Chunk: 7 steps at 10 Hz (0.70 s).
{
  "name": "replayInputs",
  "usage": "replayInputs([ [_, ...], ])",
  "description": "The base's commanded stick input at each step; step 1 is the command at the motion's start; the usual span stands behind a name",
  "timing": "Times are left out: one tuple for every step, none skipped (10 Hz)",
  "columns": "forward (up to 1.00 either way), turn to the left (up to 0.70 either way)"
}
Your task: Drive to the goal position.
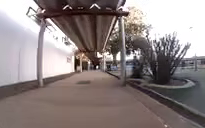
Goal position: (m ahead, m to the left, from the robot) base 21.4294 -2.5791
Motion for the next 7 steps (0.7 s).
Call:
replayInputs([
  [0.70,0.00],
  [0.70,0.00],
  [0.70,0.00],
  [0.70,0.00],
  [0.70,0.00],
  [0.70,0.00],
  [0.70,0.00],
])
